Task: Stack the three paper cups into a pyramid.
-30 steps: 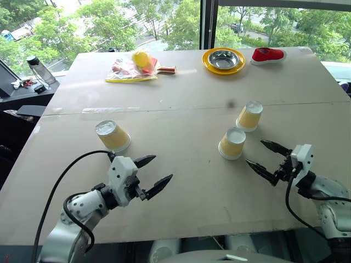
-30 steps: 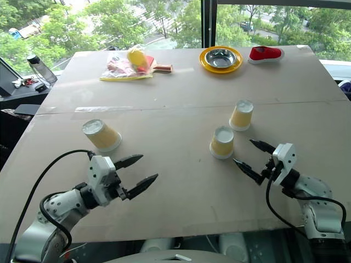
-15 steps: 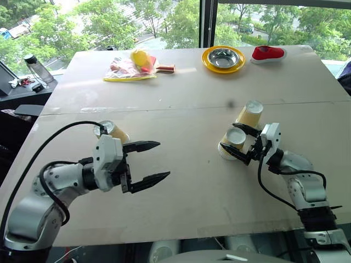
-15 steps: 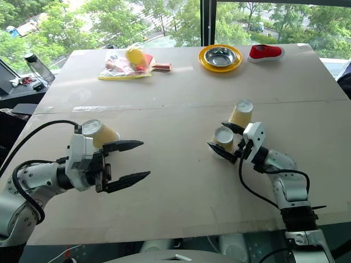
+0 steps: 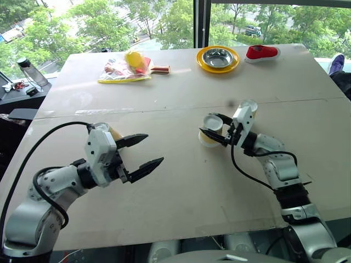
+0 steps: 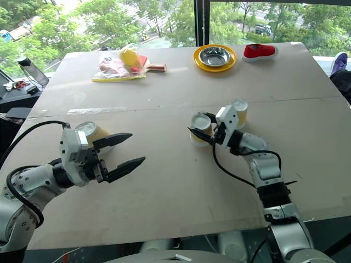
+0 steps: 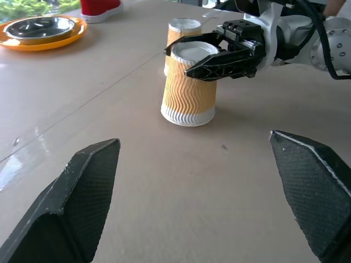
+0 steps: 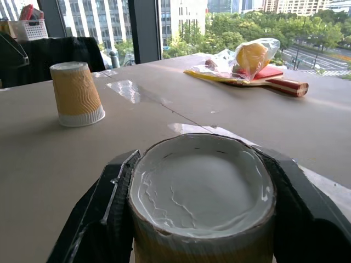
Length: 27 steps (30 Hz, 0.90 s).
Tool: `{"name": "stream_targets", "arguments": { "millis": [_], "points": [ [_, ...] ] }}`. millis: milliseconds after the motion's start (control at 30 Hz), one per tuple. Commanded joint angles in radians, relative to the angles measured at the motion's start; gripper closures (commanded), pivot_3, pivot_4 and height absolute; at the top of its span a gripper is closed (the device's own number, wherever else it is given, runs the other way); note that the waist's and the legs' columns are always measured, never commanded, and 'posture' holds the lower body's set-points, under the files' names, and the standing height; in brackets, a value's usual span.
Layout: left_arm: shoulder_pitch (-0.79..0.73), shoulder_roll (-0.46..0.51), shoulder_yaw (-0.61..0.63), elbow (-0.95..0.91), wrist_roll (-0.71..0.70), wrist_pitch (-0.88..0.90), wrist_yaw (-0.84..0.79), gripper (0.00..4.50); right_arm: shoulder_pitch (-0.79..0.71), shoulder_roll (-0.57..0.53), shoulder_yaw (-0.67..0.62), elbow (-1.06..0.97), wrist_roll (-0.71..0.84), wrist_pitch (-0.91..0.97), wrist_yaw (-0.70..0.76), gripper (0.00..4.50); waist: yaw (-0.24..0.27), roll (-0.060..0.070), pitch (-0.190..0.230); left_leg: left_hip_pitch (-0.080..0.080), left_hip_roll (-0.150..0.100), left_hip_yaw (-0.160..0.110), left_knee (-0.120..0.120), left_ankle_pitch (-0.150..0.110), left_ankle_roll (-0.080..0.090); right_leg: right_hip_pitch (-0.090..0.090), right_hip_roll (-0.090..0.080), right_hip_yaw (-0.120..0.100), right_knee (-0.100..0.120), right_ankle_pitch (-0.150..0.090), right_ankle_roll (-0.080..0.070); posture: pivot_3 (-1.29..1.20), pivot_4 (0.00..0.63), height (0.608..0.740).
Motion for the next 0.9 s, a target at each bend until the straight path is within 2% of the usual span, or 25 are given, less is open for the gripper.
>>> {"name": "stream_targets", "arguments": {
  "millis": [33,100,167,267,367,433,600,733,800,900],
  "points": [
    [0.004,-0.007,0.04,-0.064,-0.008,0.032,0.073,0.0,-0.121,0.078,0.031,0.149,-0.06,-0.02,-0.062,2.21,0.0,0.0,0.0,-0.001,0.0,0.0,0.0,0.0,0.0,-0.001,0.0,0.0,0.0,0.0,0.0,0.0,0.15,0.74],
    [0.011,-0.005,0.054,-0.072,-0.004,0.042,0.093,0.0,-0.184,0.116,0.029,0.242,-0.071,-0.025,-0.074,2.21,-0.002,0.0,0.0,-0.004,0.0,0.0,0.0,0.0,-0.001,-0.004,0.0,0.0,0.0,0.0,0.0,0.0,0.15,0.74],
    [0.016,-0.003,0.065,-0.077,-0.003,0.048,0.104,0.0,-0.234,0.141,0.025,0.332,-0.089,-0.059,-0.077,1.16,-0.002,0.0,0.0,-0.01,0.0,0.0,0.001,0.004,-0.006,-0.01,0.0,0.0,0.0,0.0,0.0,0.0,0.15,0.74],
    [0.013,-0.004,0.066,-0.088,-0.007,0.055,0.118,0.0,-0.276,0.156,0.008,0.416,-0.105,-0.121,-0.084,0.08,-0.001,0.0,0.0,-0.011,0.0,0.0,0.001,0.004,-0.006,-0.01,0.0,0.0,-0.001,0.0,0.0,0.0,0.15,0.74],
    [0.002,-0.005,0.054,-0.106,-0.018,0.07,0.131,0.0,-0.274,0.146,-0.01,0.403,-0.098,-0.143,-0.071,0.08,-0.001,0.0,0.0,-0.011,0.0,0.0,0.0,0.004,-0.006,-0.01,0.0,-0.001,-0.001,0.0,0.0,0.0,0.15,0.74],
    [-0.008,-0.005,0.036,-0.128,-0.036,0.087,0.138,0.0,-0.233,0.112,-0.015,0.309,-0.089,-0.136,-0.047,0.08,0.001,0.0,0.0,-0.011,0.0,0.0,0.0,0.004,-0.006,-0.01,-0.001,-0.001,-0.001,0.0,0.0,0.0,0.15,0.74],
    [-0.086,0.005,-0.014,-0.17,-0.106,0.148,0.155,0.0,-0.075,-0.029,-0.061,-0.078,-0.018,-0.002,-0.018,0.08,0.009,0.0,0.0,-0.013,-0.001,-0.002,0.001,0.003,-0.005,-0.009,-0.003,-0.002,-0.002,0.0,0.0,0.0,0.15,0.74],
    [-0.17,0.02,-0.052,-0.165,-0.126,0.193,0.163,0.0,0.006,-0.111,-0.125,-0.287,0.047,0.117,-0.056,0.08,0.0,0.0,0.0,-0.012,-0.001,-0.002,0.001,0.001,-0.002,-0.009,-0.002,-0.002,0.0,0.0,0.0,0.0,0.15,0.74],
    [-0.218,0.026,-0.072,-0.165,-0.142,0.219,0.172,0.0,0.027,-0.15,-0.174,-0.319,0.031,0.146,-0.112,0.08,-0.001,0.0,0.0,-0.011,-0.001,-0.002,0.001,0.001,-0.002,-0.009,-0.001,-0.002,0.001,0.0,0.0,0.0,0.15,0.74],
    [-0.285,0.027,-0.107,-0.17,-0.157,0.254,0.185,0.0,0.051,-0.195,-0.232,-0.258,-0.024,0.122,-0.189,0.08,0.002,0.0,0.0,-0.011,-0.001,-0.002,0.002,0.001,-0.002,-0.009,0.0,-0.002,0.001,0.0,0.0,0.0,0.15,0.74]
  ]
}}
